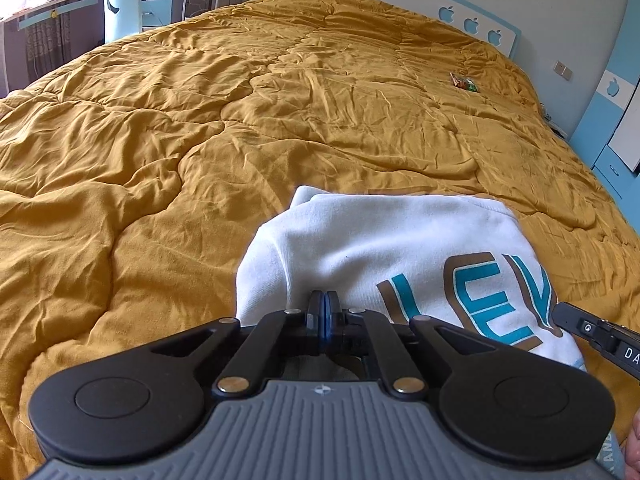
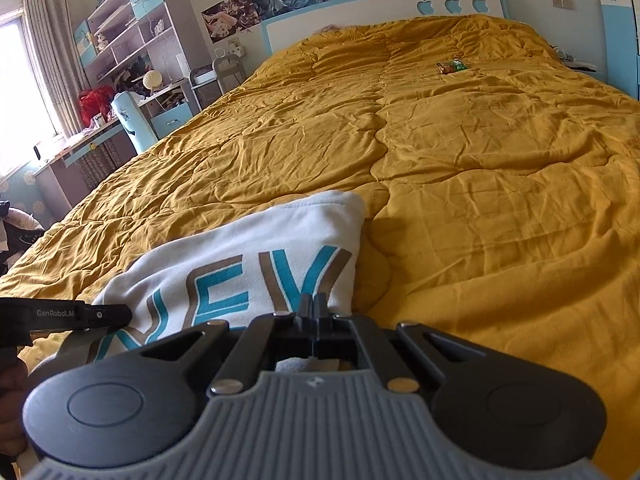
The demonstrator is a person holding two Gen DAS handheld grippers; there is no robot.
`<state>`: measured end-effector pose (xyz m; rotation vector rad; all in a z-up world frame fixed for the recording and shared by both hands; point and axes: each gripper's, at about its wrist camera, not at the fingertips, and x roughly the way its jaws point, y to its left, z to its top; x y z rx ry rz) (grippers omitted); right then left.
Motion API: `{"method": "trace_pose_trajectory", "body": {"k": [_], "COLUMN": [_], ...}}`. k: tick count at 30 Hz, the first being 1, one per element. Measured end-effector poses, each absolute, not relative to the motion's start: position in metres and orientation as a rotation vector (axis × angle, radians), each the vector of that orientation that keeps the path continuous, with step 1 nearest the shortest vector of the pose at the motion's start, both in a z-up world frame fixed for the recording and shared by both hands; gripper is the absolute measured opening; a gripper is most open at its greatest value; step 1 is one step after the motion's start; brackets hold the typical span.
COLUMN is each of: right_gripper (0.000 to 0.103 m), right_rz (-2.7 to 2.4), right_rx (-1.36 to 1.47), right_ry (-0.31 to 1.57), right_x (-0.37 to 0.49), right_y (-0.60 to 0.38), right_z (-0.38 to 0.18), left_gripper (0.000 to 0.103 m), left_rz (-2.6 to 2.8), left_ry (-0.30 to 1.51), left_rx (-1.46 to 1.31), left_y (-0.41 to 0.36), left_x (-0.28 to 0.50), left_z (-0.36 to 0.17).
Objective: Fold small clothes
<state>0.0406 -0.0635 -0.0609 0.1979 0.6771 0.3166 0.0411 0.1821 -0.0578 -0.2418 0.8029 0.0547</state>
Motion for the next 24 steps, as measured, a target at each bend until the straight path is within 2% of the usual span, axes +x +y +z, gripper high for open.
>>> {"method": "trace_pose_trajectory", "body": {"k": [8, 11, 12, 13, 14, 15, 18, 21, 24], "right_gripper": [0.002, 0.004, 0.006, 0.015, 0.031, 0.037, 0.045, 0.057, 0.078], "right_rz": [0.254, 0.252, 0.254, 0.253, 0.258, 0.268, 0.304, 0.333, 0.399], "right_rx": [0.282, 0.34, 0.352, 0.365, 0.378, 0.394, 0.436, 0.443, 0.479], "right_ry": [0.646, 0.633, 0.635, 0.643, 0.65, 0.657, 0.672, 0.679, 0.728], "right_x": [0.033, 0.03, 0.03, 0.03, 0.03, 0.03, 0.028, 0.027, 0.031], "right_y": [-0.087, -0.097, -0.099, -0.101, -0.102, -0.103, -0.107, -0.109, -0.114], "right_z": [-0.049, -0.044, -0.043, -0.042, -0.042, -0.042, -0.041, -0.039, -0.041], "left_gripper": [0.006, 0.024, 0.035, 0.052, 0.064, 0.078, 0.079, 0.079, 0.08], "left_rz": [0.056, 0.02, 0.002, -0.006, 0.002, 0.026, 0.066, 0.05, -0.005], "left_ry": [0.822, 0.842, 0.841, 0.837, 0.832, 0.821, 0.8, 0.824, 0.864], "left_rx": [-0.29, -0.323, -0.324, -0.319, -0.305, -0.276, -0.251, -0.32, -0.412], "left_y": [0.187, 0.193, 0.193, 0.193, 0.192, 0.191, 0.197, 0.215, 0.236], "left_x": [0.04, 0.037, 0.036, 0.033, 0.031, 0.027, 0.017, 0.013, 0.013], "left_z": [-0.05, -0.041, -0.037, -0.033, -0.03, -0.025, -0.016, -0.012, -0.016]}}
